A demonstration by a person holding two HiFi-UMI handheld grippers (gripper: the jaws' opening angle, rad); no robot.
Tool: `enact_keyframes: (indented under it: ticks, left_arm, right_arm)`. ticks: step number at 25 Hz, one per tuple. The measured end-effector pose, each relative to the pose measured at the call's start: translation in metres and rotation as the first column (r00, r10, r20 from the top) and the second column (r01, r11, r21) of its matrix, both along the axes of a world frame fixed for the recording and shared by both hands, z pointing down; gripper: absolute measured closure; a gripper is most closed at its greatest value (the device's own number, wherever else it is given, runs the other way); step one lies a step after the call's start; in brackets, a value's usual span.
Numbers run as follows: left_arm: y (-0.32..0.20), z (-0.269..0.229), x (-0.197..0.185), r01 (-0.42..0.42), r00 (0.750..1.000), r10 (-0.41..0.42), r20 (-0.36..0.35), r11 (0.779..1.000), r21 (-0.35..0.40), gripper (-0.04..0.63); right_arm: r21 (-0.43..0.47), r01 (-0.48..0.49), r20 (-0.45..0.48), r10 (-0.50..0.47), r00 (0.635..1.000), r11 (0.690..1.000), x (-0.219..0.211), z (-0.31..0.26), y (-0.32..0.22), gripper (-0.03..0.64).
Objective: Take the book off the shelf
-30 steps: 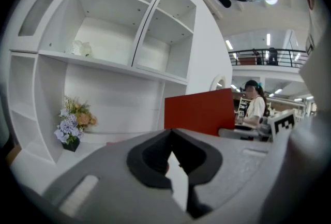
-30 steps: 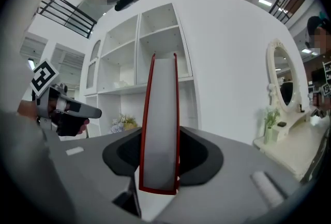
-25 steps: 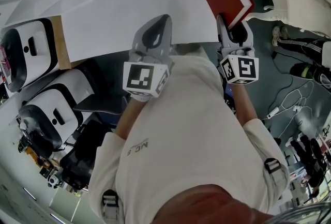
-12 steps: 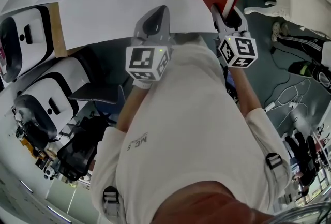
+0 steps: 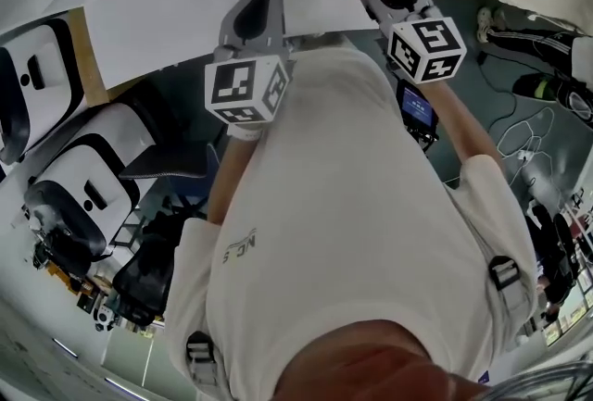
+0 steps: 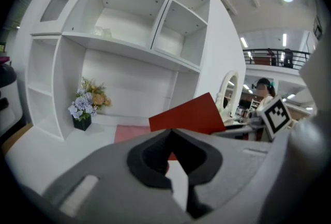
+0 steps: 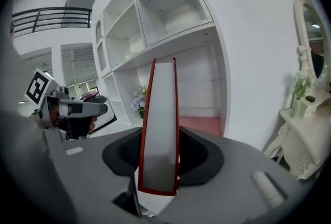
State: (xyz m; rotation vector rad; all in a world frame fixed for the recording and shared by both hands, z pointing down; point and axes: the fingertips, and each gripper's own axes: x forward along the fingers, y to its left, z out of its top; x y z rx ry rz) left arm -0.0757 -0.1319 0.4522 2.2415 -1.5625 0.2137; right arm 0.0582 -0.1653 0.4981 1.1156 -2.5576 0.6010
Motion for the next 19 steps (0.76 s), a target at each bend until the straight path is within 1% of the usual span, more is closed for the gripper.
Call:
enact_keyframes:
  ticks: [4, 8, 13, 19]
  left_arm:
    - [0.002, 0.002, -0.001, 0.009, 1.0, -0.01, -0.014, 1.0, -0.01, 0.595]
    - [0.003, 0.002, 0.004, -0.002, 1.0, 0.002, -0.017, 1.0, -0.02, 0.595]
    - [0.001, 0.005, 0.008, -0.014, 1.0, 0.013, -0.021, 0.999, -0.03, 0.595]
    - [-0.001, 0.006, 0.007, -0.006, 0.999, 0.005, -0.04, 0.999, -0.039, 0.595]
  right_arm:
    - [0.004, -0.007, 0.013, 0.007, 1.0, 1.0, 0.001, -0.004, 0.0, 0.446]
    - [-0.01, -0.024, 0.022, 0.024, 0.999, 1.0, 0.005, -0.001, 0.0, 0.446]
    - [-0.007, -0.034, 0.029, 0.035, 0.999, 0.999, 0.009, -0.004, -0.001, 0.446]
    - [-0.036, -0.064, 0.041, 0.065, 0.997, 0.997, 0.012, 0.004, 0.003, 0.446]
